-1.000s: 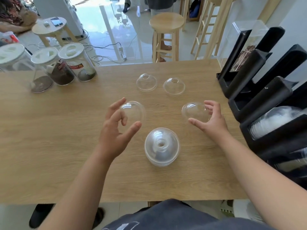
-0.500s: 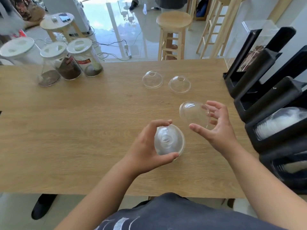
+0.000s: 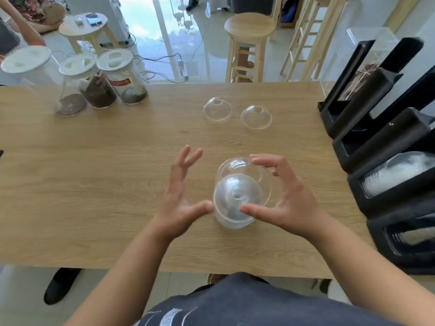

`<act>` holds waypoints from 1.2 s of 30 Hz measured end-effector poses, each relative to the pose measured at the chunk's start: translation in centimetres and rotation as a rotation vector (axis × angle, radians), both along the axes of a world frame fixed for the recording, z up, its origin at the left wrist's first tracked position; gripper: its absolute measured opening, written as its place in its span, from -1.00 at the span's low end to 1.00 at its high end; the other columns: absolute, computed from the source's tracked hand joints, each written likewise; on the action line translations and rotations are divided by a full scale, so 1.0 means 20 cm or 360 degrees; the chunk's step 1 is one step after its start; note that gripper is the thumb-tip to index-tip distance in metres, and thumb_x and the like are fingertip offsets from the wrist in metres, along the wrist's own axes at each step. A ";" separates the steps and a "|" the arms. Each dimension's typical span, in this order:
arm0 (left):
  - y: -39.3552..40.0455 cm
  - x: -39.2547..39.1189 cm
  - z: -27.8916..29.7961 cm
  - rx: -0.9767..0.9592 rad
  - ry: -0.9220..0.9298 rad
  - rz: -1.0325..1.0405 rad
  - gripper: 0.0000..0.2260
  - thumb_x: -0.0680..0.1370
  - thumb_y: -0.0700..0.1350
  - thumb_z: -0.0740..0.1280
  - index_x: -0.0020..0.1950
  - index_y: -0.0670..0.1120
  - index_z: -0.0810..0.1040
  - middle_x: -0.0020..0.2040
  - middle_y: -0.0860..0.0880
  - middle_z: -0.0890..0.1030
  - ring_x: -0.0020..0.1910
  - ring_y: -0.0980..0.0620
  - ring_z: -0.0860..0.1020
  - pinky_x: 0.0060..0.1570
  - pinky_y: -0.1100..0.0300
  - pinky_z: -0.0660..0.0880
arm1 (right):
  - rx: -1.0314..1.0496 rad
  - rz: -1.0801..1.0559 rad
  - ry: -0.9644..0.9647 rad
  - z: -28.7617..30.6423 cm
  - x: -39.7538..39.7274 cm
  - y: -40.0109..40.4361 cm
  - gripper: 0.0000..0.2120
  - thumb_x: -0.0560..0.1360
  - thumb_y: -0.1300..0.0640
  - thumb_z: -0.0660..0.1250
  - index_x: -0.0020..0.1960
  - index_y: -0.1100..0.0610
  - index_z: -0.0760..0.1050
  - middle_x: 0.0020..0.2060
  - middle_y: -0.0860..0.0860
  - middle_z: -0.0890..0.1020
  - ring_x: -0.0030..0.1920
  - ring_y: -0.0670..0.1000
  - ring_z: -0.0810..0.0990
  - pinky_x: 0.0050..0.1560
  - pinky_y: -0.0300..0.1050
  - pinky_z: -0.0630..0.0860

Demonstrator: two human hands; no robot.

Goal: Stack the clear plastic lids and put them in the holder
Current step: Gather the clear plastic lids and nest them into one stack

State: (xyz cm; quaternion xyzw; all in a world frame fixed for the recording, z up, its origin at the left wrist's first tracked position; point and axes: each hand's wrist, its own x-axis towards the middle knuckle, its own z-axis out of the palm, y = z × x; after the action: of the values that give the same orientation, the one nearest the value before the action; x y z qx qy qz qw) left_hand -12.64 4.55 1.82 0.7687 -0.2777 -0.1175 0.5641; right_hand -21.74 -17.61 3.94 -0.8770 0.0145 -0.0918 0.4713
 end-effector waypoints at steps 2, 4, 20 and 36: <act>0.05 0.05 0.00 -0.0112 0.0097 0.0113 -0.06 0.39 0.48 0.22 0.57 -0.06 0.08 0.52 0.01 0.32 0.54 0.11 0.21 0.44 0.25 0.16 | -0.0153 0.0110 0.0015 -0.03 0.01 0.04 -0.29 0.21 -0.17 0.56 0.28 -0.21 0.33 0.29 -0.22 0.43 0.33 -0.06 0.35 0.32 0.00 0.34; 0.07 0.09 0.00 -0.0155 0.0155 0.0221 -0.21 0.44 0.47 0.16 0.53 0.01 0.21 0.50 0.03 0.35 0.52 0.14 0.23 0.39 0.41 0.19 | -0.0279 0.0182 0.0029 -0.08 0.02 0.06 -0.31 0.22 -0.20 0.53 0.28 -0.21 0.34 0.29 -0.21 0.43 0.32 -0.04 0.33 0.33 0.08 0.32; -0.30 0.82 -0.07 0.0864 -0.0263 0.0082 -0.49 0.57 0.01 0.36 0.49 -0.03 0.33 0.54 0.01 0.27 0.46 -0.04 0.30 0.42 0.03 0.28 | -0.0376 -0.0389 0.0225 -0.12 0.67 -0.36 -0.47 0.49 -0.17 0.22 0.43 -0.13 0.27 0.46 -0.03 0.29 0.45 0.09 0.19 0.36 -0.04 0.11; -0.59 1.19 -0.22 0.1639 -0.0617 -0.0170 -0.33 0.55 0.15 0.27 0.60 0.07 0.07 0.62 0.05 0.02 0.60 -0.12 -0.04 0.54 -0.11 -0.04 | -0.0642 -0.0557 0.0595 -0.45 0.89 -0.43 -0.47 0.45 -0.16 0.36 0.36 -0.08 0.34 0.53 -0.07 0.15 0.47 0.14 0.13 0.42 0.13 0.13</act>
State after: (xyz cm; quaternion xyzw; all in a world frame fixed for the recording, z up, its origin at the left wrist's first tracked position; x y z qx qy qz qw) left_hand 11.11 -7.25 -2.58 0.9377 -0.3216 -0.1229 0.0472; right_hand -3.87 -26.22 -5.09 -0.9386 0.2328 -0.0097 0.2543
